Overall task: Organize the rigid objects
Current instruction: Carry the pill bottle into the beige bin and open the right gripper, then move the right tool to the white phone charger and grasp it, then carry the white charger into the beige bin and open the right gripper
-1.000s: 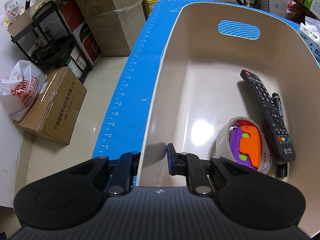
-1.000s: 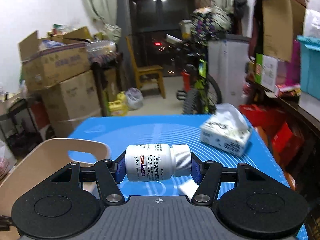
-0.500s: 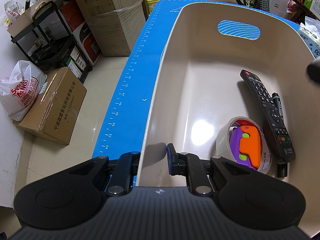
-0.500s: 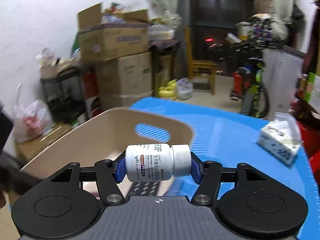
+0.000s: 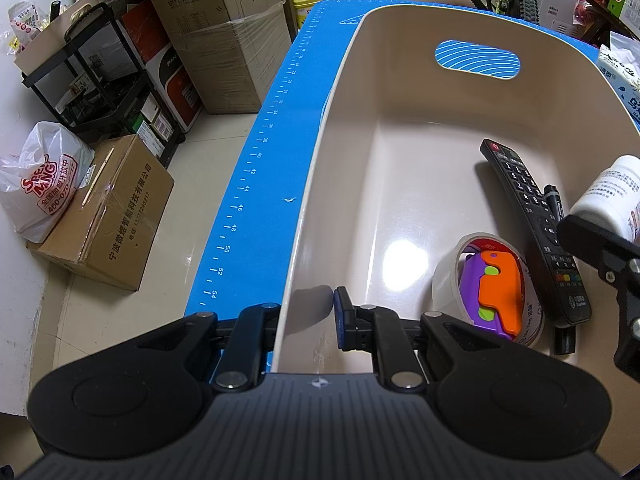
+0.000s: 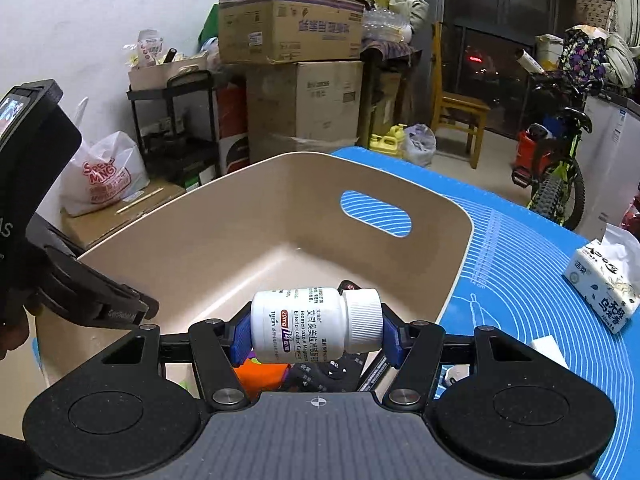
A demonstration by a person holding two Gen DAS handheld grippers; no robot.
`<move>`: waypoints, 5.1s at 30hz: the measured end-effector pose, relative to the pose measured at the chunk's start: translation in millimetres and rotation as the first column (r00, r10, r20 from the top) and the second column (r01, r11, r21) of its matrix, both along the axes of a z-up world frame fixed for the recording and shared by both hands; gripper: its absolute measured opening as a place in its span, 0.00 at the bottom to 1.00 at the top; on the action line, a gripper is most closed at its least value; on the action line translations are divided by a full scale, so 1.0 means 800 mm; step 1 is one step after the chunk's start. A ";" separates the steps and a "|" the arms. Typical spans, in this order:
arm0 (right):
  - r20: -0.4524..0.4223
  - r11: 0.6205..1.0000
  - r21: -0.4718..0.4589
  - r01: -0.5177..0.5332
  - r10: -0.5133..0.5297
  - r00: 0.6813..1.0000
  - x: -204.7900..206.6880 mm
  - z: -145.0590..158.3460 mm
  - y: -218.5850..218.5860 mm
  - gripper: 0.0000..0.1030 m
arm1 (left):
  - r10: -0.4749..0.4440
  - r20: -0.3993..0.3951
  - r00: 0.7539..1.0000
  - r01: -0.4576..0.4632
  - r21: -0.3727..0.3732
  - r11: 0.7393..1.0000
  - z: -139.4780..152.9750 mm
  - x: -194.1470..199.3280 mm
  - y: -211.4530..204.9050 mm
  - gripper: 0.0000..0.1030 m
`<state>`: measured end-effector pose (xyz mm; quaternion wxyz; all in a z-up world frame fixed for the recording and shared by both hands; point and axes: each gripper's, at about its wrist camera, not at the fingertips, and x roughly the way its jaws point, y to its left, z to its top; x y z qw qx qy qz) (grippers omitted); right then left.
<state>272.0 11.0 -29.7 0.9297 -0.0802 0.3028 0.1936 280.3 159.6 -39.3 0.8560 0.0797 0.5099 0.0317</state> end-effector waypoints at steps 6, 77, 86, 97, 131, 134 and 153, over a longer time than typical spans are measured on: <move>-0.010 1.000 -0.001 -0.025 0.025 1.000 0.000 -0.001 0.001 0.63 | 0.000 0.000 1.000 0.000 0.000 1.000 0.000 0.000 0.000 0.17; -0.056 0.934 -0.030 0.355 -0.356 0.933 0.134 -0.118 -0.221 0.46 | -0.002 -0.003 1.000 0.002 0.013 1.000 -0.001 0.001 -0.003 0.18; -0.044 0.926 -0.038 0.376 -0.377 0.925 0.118 -0.088 -0.204 0.41 | -0.003 -0.001 1.000 0.003 0.006 1.000 -0.002 0.001 -0.003 0.18; 0.053 0.933 0.100 0.346 -0.352 0.935 0.084 -0.009 -0.190 0.41 | 0.002 0.000 1.000 -0.002 -0.004 1.000 0.000 0.000 0.000 0.18; -0.099 0.995 -0.036 -0.096 0.092 0.991 0.013 -0.006 0.026 0.42 | -0.003 0.004 1.000 0.003 -0.013 1.000 0.000 0.001 -0.001 0.18; -0.125 0.993 -0.051 -0.106 0.099 0.987 0.013 -0.012 0.028 0.42 | -0.003 0.004 1.000 0.003 -0.013 1.000 0.000 0.001 -0.001 0.18; -0.067 0.991 0.129 -0.034 0.043 0.997 0.021 0.030 -0.040 0.75 | -0.004 0.005 1.000 0.004 -0.012 1.000 0.000 0.002 0.001 0.18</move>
